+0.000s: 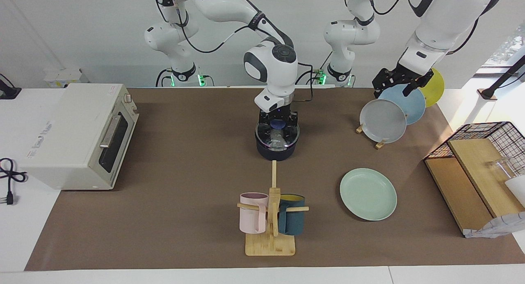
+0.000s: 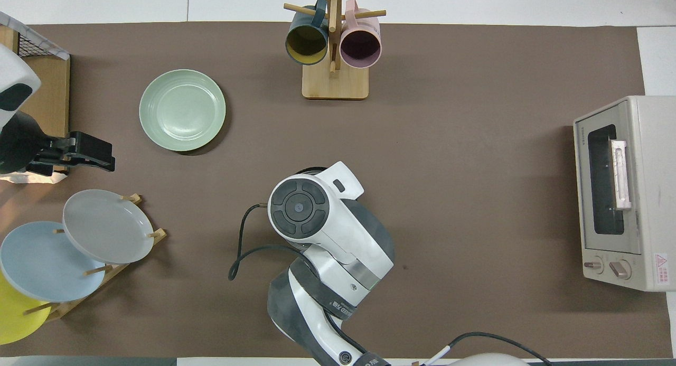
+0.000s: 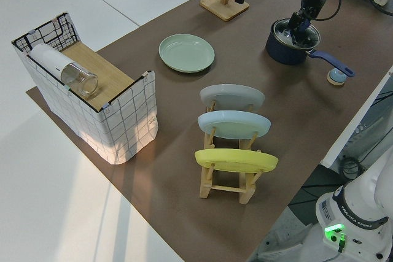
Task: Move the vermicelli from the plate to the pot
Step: 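Lower the glass lid onto the black pot with the right gripper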
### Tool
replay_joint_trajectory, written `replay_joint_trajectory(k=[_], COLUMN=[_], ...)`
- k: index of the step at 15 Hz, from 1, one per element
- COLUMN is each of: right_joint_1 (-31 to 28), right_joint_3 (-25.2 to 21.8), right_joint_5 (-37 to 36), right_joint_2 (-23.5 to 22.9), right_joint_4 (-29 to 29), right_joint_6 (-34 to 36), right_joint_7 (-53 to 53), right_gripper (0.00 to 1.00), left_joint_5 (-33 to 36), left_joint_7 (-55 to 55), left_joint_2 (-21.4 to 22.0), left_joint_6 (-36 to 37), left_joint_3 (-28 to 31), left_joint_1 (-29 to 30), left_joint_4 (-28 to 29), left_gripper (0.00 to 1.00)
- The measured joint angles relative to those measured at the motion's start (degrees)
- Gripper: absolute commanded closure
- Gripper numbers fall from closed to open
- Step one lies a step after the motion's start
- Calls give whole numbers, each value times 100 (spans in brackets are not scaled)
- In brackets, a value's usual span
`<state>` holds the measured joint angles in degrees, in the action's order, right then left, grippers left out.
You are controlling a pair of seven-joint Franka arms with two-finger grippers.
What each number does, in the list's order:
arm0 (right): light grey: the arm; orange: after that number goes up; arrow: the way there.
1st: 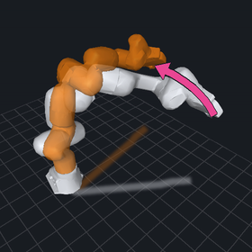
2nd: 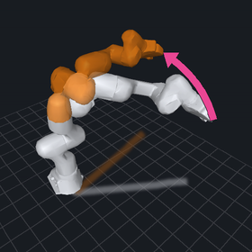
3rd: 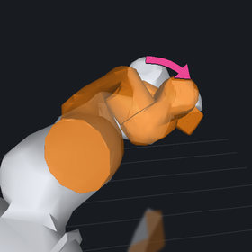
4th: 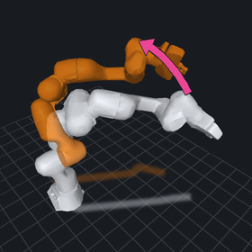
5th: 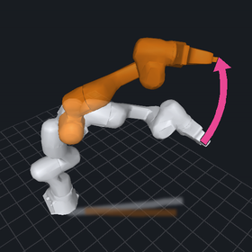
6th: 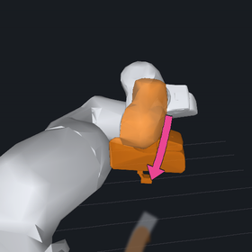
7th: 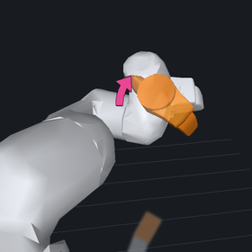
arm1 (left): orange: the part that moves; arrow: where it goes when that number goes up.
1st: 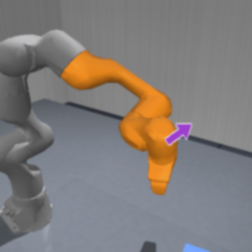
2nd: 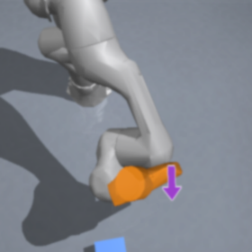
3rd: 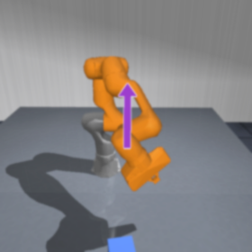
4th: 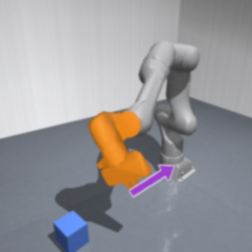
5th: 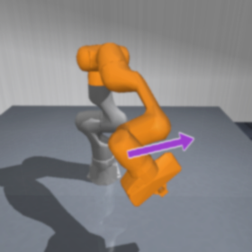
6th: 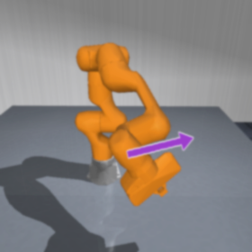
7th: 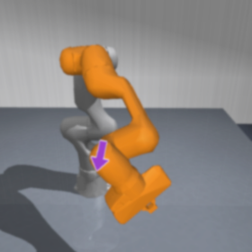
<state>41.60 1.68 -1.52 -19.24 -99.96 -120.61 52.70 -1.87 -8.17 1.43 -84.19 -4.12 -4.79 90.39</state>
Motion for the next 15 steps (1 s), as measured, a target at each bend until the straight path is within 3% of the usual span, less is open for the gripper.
replay_joint_trajectory(k=[2,3,9,12,15], right_joint_1=[0,-3,-5,-5,2], right_joint_3=[-2,-9,-16,-16,-13], right_joint_5=[-3,-8,-12,-15,-136], right_joint_2=[-13,-34,-60,-60,-60], right_joint_4=[-10,-25,-40,-40,-35], right_joint_6=[-33,-99,-128,-128,-128], right_joint_7=[0,0,0,0,0], right_gripper=[51,44,43,54,55], left_joint_5=[0,0,0,0,0], left_joint_7=[0,0,0,0,-3], left_joint_2=[0,0,0,0,0], left_joint_6=[1,1,1,1,1], left_joint_3=[-1,-1,-2,-158,-427], left_joint_1=[0,0,0,154,374], left_joint_4=[0,0,-2,-3,-3], left_gripper=[0,0,0,0,0])
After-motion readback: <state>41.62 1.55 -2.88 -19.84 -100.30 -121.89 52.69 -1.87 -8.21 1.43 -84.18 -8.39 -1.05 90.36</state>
